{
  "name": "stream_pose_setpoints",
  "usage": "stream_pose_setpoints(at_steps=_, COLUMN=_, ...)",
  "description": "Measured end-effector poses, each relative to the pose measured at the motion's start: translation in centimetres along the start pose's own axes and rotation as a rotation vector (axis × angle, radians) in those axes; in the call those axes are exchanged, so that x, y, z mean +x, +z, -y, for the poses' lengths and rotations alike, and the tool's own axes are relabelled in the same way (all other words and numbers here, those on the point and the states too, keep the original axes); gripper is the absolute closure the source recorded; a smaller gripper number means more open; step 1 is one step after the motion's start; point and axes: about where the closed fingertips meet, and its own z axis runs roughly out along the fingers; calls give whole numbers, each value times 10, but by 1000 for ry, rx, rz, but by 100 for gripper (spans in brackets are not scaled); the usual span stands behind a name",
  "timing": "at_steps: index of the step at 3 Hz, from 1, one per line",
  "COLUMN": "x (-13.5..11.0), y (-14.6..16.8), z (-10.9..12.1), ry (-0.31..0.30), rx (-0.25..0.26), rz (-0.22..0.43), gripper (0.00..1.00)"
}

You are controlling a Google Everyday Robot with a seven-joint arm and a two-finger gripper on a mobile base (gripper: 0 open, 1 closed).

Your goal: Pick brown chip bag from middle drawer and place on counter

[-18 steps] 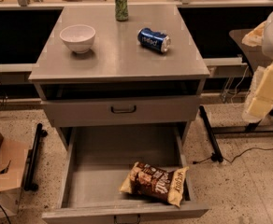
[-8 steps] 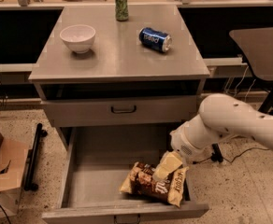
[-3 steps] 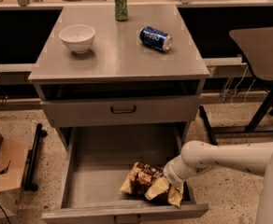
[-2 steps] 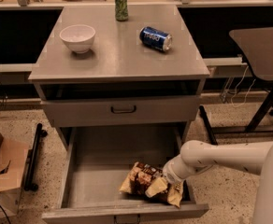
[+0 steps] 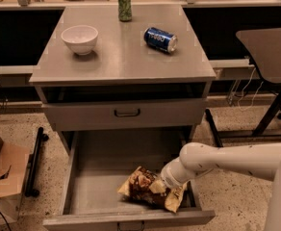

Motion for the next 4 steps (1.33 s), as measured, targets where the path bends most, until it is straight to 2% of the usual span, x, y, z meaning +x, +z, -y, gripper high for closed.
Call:
stream_pose_setpoints(at_steps=1, x=-22, y=-2, z=-24, ry=-23, rx=-44, rz=33, gripper=94)
stream_pose_setpoints(at_steps=2, x=-44, y=-24, z=-33, ry=-43, rx=-41, rz=83, gripper=100)
stream_pose_setpoints(at_steps=3, x=-70, y=-100, z=-54, ry=-131, rx=38, rz=133, gripper=100)
stream_pose_setpoints(at_steps=4, x=-103, y=-184, z=-66, ry=-257, rx=157, rz=165, gripper=100)
